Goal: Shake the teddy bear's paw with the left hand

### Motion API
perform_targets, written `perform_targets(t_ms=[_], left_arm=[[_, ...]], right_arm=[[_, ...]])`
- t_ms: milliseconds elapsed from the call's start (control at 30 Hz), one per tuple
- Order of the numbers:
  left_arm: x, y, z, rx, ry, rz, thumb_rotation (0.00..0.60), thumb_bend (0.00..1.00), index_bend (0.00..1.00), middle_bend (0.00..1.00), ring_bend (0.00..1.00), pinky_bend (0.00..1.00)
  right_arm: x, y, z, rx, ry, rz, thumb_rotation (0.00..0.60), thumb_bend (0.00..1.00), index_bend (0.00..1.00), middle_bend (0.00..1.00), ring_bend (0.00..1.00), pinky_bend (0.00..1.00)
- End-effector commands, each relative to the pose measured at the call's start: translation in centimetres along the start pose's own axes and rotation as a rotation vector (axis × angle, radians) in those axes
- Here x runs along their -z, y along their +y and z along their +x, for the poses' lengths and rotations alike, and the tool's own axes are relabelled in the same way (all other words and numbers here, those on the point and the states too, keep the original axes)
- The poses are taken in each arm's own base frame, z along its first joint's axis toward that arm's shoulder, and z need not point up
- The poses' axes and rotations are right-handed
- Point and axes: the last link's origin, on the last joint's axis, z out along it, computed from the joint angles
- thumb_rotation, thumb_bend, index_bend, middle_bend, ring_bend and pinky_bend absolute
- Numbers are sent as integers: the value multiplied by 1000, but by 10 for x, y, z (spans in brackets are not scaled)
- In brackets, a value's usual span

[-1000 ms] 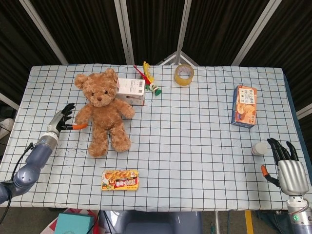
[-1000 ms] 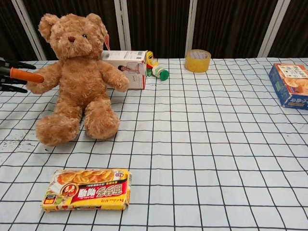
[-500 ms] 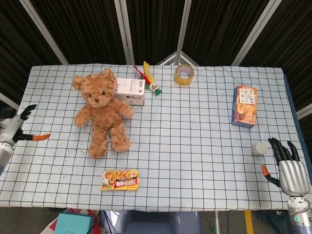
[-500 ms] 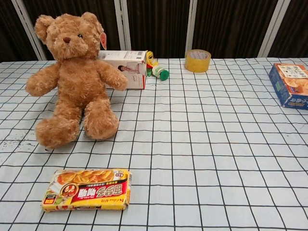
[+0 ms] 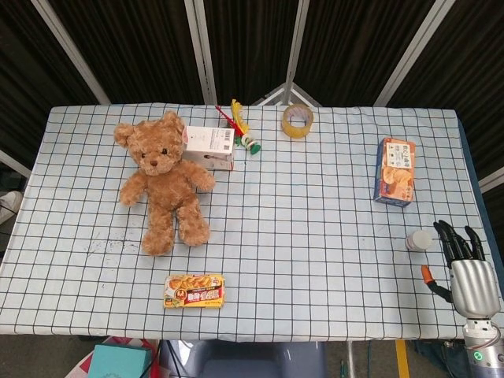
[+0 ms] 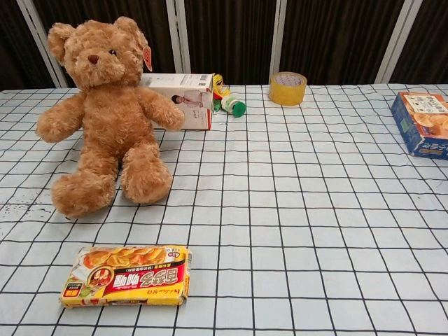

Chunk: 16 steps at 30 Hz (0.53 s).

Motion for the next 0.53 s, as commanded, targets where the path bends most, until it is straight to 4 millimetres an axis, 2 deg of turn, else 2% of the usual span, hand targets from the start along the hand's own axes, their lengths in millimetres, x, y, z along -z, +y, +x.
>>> perform_targets(t_ms=[33, 533], left_arm=[[5, -8, -9, -40, 13, -22, 600, 201, 60, 0, 0, 19], [-7, -13, -32, -50, 6, -63, 600, 201, 62, 0, 0, 18]], right_arm=[[-1, 0, -1, 5, 4, 1, 600, 367, 85, 116, 222, 62], [1, -3, -5, 23, 40, -3, 600, 367, 85, 116, 222, 62]])
